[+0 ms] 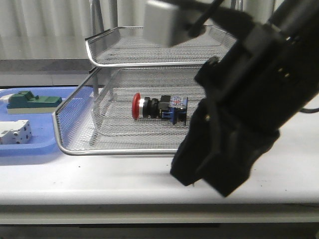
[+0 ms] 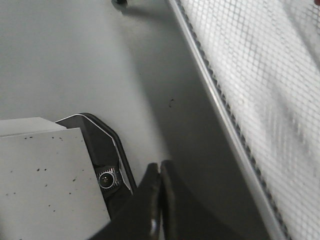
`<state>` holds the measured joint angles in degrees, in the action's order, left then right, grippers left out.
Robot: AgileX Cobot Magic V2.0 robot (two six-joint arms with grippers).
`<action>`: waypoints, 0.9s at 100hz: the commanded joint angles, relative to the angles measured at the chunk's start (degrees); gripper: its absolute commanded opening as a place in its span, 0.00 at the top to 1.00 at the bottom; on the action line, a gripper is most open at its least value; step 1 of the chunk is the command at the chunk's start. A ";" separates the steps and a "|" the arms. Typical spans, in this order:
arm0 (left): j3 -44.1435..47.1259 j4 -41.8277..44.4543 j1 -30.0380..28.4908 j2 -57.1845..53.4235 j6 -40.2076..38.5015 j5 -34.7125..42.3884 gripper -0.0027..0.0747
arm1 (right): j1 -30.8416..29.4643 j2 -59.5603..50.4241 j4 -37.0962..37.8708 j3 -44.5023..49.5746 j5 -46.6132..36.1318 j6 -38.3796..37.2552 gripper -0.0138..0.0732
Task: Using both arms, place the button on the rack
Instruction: 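Bring the right gripper to the front edge of the pulled-out tier, then push the middle tier back into the rack with the right gripper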
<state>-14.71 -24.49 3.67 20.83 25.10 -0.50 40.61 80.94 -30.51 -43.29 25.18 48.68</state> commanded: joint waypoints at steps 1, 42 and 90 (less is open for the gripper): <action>-1.62 -0.47 -0.14 0.38 -0.45 4.27 0.99 | 1.28 1.63 -1.33 -2.01 -6.46 0.83 0.92; -1.62 -0.47 -0.14 0.38 -0.45 4.27 0.99 | 0.82 9.20 -1.33 -6.72 -11.86 0.83 0.92; -1.62 -0.47 -0.14 0.38 -0.45 4.27 0.99 | -11.24 14.56 -0.48 -14.90 -12.64 0.83 0.92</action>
<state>-14.71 -24.49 3.67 20.83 25.10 -0.50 31.24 95.82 -31.29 -54.57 15.33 48.94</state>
